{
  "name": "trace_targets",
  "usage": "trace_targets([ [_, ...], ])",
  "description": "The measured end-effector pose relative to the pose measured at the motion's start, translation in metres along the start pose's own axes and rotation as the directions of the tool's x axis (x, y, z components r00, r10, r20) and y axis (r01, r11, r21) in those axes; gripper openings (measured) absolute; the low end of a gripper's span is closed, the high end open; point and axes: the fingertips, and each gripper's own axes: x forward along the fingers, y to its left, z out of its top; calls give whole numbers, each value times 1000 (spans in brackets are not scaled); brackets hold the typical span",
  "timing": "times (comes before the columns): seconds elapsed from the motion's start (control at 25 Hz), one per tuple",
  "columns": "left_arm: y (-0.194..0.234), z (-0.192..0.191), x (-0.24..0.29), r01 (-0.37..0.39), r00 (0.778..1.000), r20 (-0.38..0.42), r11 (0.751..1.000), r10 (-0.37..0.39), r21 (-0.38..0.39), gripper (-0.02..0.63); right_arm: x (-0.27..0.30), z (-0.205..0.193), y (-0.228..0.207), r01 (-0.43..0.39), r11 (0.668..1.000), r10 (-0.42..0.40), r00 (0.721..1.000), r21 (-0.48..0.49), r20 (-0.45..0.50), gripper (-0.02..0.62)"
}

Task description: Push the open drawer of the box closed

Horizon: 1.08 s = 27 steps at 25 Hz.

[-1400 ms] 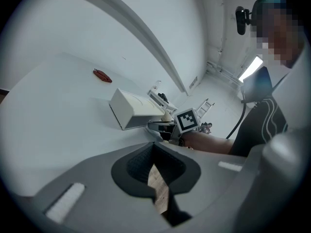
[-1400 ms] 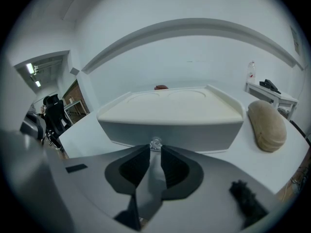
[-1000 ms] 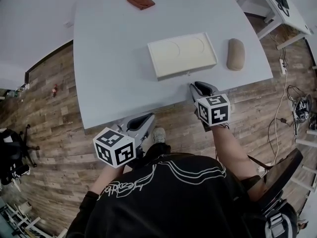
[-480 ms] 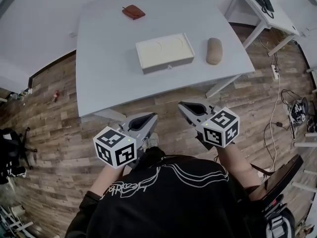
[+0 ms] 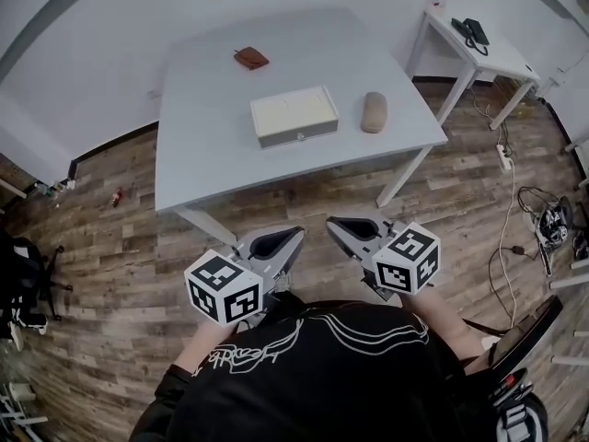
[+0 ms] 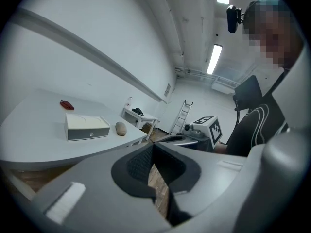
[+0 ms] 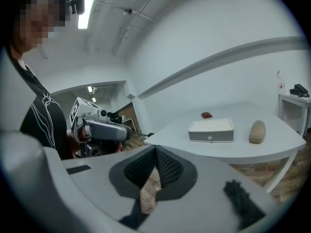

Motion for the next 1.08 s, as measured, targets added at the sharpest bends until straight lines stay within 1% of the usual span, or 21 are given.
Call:
trace_targets([
  [0.32, -34, -4, 1, -6, 1000, 23, 1000, 5, 31, 6, -35, -6, 19, -19, 1000, 19, 999, 8, 35, 8],
  [0.56, -51, -12, 4, 2, 1000, 7, 999, -2, 36, 6, -53, -14, 30, -29, 999, 28, 998, 27, 55, 8],
  [0.8, -73, -17, 12, 16, 1000, -19, 998, -15, 53, 6, -73, -16, 37, -30, 999, 29, 998, 18, 64, 8],
  [1.08, -96, -18, 18, 20, 999, -26, 998, -18, 64, 6, -99, -17, 42, -29, 999, 28, 997, 15, 74, 8],
])
